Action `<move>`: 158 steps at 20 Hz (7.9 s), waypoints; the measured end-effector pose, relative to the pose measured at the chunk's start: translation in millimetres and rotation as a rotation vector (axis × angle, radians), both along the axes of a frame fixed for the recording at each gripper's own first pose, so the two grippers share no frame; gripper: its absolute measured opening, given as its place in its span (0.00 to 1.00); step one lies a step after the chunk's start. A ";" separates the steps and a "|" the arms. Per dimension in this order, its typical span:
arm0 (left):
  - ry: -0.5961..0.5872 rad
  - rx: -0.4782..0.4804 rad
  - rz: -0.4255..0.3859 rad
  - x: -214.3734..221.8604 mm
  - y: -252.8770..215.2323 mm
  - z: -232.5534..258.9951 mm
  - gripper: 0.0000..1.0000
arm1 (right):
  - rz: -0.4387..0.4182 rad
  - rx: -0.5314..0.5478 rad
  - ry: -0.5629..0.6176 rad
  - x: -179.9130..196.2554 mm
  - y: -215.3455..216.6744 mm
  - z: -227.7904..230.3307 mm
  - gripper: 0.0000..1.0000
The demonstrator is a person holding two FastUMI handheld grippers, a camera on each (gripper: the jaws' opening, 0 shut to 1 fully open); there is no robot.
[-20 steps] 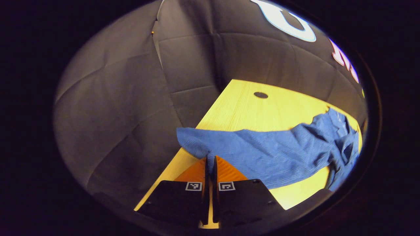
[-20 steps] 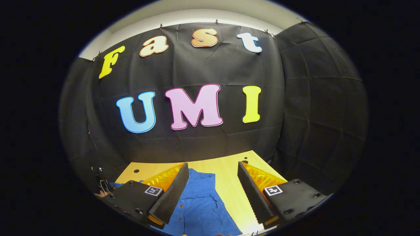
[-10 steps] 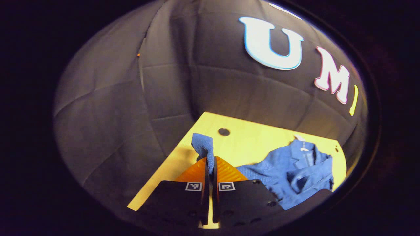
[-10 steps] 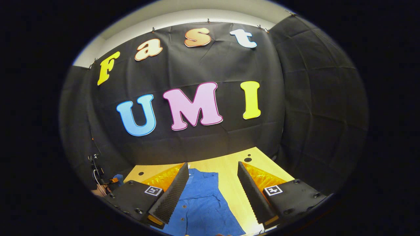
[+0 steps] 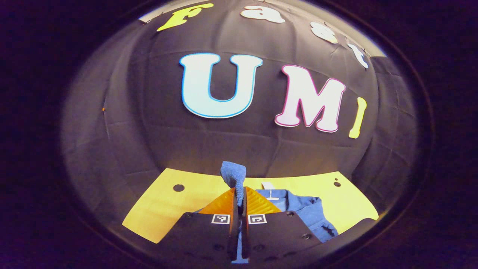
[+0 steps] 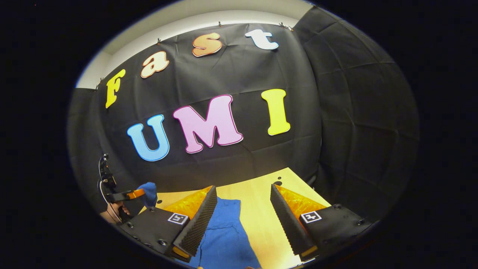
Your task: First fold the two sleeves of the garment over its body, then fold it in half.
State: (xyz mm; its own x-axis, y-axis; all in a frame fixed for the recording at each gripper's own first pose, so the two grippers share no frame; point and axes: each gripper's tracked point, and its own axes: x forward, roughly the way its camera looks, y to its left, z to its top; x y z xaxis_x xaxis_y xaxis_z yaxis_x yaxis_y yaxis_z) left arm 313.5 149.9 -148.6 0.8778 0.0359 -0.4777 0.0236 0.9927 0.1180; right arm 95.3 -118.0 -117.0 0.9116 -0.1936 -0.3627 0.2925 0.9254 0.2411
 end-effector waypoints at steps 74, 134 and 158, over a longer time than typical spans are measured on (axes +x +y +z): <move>0.561 0.078 0.173 -393.6 100.5 -233.3 0.84 | 0.244 0.046 0.846 -214.8 108.1 -358.9 0.95; 0.728 -0.245 0.112 -82.2 38.2 -75.7 0.00 | 0.369 0.374 0.571 178.2 162.5 -223.2 0.06; 0.581 -0.123 0.338 68.5 104.8 -145.8 0.86 | 0.294 0.215 0.636 290.6 87.7 -340.5 0.64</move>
State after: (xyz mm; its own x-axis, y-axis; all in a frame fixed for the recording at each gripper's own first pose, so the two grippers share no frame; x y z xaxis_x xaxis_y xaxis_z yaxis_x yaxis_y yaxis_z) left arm 382.1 254.7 -294.4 0.4278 0.1787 -0.8860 -0.2647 0.9621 0.0662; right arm 385.9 -30.3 -457.5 0.5155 0.1618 -0.8415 0.1830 0.9386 0.2926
